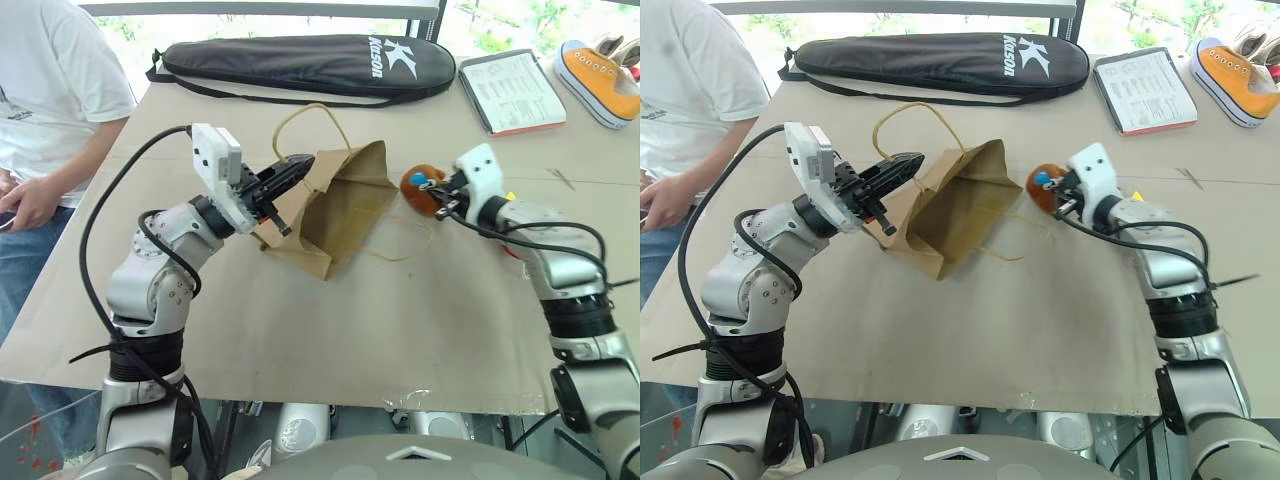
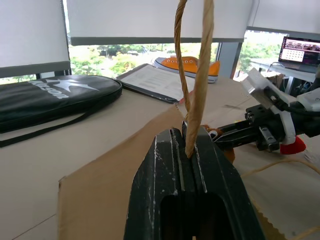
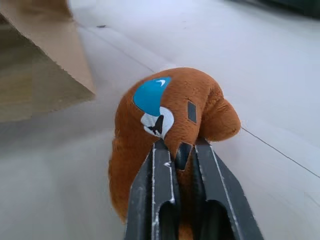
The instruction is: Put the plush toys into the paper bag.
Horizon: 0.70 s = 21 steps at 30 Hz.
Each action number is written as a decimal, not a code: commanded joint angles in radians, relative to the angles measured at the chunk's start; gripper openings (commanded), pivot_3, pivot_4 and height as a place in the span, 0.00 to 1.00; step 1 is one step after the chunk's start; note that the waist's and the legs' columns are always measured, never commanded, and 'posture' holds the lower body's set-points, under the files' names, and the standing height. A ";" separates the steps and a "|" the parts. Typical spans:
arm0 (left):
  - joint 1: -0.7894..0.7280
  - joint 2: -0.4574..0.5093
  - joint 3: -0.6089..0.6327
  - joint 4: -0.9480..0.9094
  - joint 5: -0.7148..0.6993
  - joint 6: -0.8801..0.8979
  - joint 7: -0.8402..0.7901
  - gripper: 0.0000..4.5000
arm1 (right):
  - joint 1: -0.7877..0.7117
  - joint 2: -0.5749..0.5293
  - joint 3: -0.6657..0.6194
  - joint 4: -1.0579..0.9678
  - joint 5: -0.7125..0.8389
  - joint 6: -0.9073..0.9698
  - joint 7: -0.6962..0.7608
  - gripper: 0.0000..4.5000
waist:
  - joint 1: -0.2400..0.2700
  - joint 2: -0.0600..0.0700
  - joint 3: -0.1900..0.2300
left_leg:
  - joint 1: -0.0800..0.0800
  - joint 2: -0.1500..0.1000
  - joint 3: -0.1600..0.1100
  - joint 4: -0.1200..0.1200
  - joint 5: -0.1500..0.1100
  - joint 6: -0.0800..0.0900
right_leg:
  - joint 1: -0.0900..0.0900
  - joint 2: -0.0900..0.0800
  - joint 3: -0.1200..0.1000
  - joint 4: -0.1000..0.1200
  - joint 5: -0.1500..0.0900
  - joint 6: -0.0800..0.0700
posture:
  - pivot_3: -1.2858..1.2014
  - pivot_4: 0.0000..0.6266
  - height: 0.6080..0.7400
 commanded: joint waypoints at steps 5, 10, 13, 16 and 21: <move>-0.036 -0.018 -0.003 -0.014 -0.009 -0.013 -0.005 0.00 | 0.093 -0.064 -0.286 -0.375 0.337 0.182 0.064 0.01 | -0.004 0.000 0.000 | 0.000 0.000 -0.001 0.000 0.000 0.000 | 0.000 0.000 0.000 0.000 0.000 0.000 | 0.52 0.24 1.00; -0.077 -0.029 -0.014 0.001 -0.014 -0.008 -0.017 0.00 | 0.012 0.016 -0.136 -0.502 0.394 0.335 -0.063 0.01 | -0.013 0.000 0.000 | 0.001 0.002 0.000 0.000 0.000 0.000 | 0.000 0.002 0.001 0.001 0.000 0.000 | 0.52 0.24 1.00; -0.093 -0.031 -0.019 0.013 -0.010 -0.007 -0.025 0.00 | -0.057 0.069 0.016 -0.455 0.330 0.339 -0.089 0.01 | -0.009 0.000 0.000 | 0.001 0.001 0.000 0.000 0.000 0.000 | 0.000 0.002 0.001 0.002 0.000 0.000 | 0.52 0.24 1.00; -0.092 -0.029 -0.025 0.013 -0.001 -0.013 -0.031 0.00 | -0.145 0.114 0.176 -0.331 0.241 0.303 -0.084 0.01 | -0.005 0.000 0.000 | 0.001 0.000 0.000 0.000 0.000 0.000 | 0.000 0.001 0.001 0.000 0.000 0.000 | 0.52 0.24 1.00; -0.072 -0.030 -0.024 -0.005 -0.001 -0.014 -0.024 0.00 | -0.238 0.167 0.328 -0.123 0.157 0.173 0.036 0.23 | -0.006 0.000 0.000 | 0.000 0.000 0.000 0.001 0.000 0.001 | 0.000 0.001 0.000 0.000 0.000 0.000 | 0.52 0.24 1.00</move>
